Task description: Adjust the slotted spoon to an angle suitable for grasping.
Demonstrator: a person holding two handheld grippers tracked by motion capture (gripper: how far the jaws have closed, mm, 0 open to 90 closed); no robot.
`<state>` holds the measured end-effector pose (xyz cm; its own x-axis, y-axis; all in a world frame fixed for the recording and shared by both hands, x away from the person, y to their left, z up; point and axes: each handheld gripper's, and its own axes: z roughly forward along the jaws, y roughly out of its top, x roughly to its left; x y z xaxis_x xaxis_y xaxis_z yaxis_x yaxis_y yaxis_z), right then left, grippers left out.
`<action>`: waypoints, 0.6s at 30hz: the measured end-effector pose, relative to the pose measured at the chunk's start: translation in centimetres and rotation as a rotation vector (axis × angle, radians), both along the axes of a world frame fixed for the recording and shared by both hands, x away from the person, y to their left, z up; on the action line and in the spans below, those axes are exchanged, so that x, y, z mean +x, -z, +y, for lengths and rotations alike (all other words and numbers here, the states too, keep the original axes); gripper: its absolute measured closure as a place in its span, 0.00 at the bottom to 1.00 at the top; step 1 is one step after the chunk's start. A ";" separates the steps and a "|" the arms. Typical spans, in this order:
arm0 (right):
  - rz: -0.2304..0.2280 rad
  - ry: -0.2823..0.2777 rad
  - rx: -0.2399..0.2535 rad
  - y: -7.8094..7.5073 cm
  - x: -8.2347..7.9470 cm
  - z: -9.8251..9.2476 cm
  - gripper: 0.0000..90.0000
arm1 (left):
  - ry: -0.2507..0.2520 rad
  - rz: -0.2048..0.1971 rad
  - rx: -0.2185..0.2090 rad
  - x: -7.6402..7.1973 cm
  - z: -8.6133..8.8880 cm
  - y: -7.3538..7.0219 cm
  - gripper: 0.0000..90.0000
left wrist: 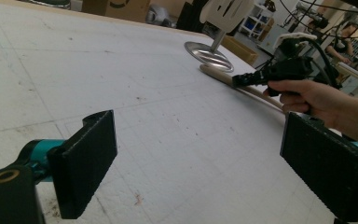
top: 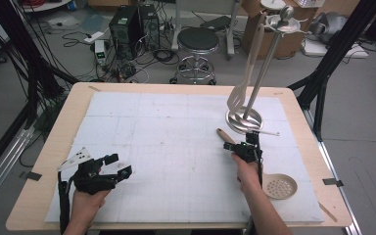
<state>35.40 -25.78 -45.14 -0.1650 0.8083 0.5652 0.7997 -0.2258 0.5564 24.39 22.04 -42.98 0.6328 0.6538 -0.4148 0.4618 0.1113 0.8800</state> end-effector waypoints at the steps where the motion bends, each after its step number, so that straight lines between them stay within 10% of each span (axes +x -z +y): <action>1: 0.000 -0.004 0.007 -0.3 -0.2 -0.4 1.00 | 0.000 0.000 0.000 0.0 0.0 0.0 0.13; 18: -0.015 0.009 0.027 -3.2 -2.4 -7.2 0.70 | -0.006 0.000 0.001 0.1 -0.2 0.0 0.13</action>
<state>32.96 -33.01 -41.93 -0.1666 0.7940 0.5847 0.7894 -0.2479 0.5616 24.51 21.87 -42.97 0.6290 0.6579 -0.4141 0.4615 0.1127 0.8800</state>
